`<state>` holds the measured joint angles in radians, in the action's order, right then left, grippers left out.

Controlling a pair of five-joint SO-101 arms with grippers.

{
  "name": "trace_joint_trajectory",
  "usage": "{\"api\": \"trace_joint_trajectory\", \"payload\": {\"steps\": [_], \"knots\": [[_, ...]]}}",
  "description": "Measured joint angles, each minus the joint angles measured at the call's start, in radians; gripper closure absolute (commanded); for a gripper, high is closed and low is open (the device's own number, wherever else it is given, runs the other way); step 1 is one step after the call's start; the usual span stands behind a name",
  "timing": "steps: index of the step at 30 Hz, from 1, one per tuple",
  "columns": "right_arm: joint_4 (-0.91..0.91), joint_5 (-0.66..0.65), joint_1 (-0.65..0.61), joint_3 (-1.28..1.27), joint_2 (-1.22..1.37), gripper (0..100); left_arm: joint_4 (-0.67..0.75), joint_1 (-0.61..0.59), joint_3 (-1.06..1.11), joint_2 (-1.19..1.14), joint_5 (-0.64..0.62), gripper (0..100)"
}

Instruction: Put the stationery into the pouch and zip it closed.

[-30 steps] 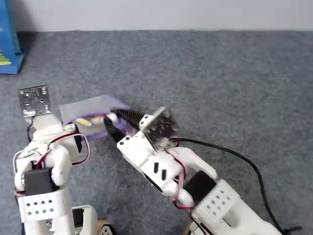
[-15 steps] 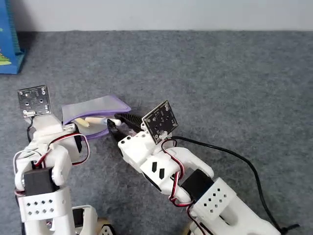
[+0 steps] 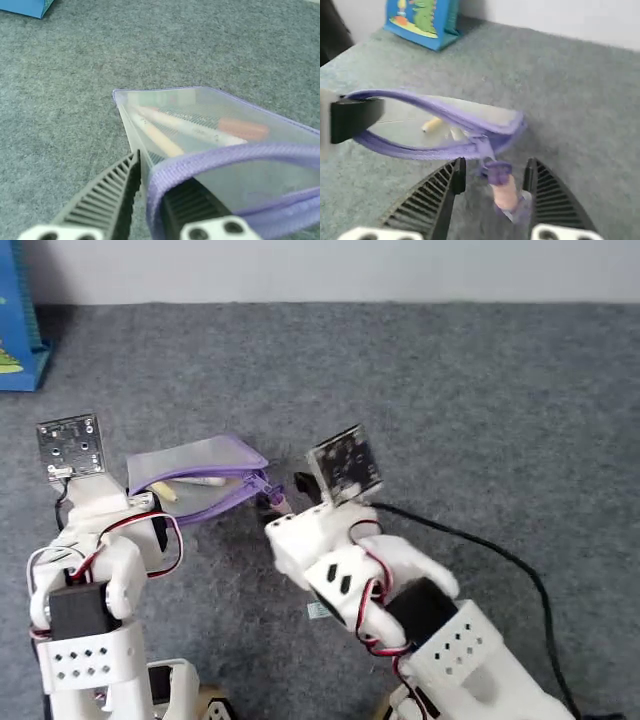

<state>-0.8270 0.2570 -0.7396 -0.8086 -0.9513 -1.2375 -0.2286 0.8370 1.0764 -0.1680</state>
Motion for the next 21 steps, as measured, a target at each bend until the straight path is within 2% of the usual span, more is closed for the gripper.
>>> {"api": "trace_joint_trajectory", "payload": {"steps": [5,10,21], "knots": [[-0.253,0.057,0.066,0.058,0.002,84.0,0.000,0.000,0.000,0.000,0.000,99],[-0.419,0.126,0.118,0.058,0.101,84.0,-0.002,0.000,0.000,0.000,0.000,99],[-0.456,0.186,0.147,0.031,0.451,84.0,-0.002,0.000,0.000,0.000,0.000,99]]}}
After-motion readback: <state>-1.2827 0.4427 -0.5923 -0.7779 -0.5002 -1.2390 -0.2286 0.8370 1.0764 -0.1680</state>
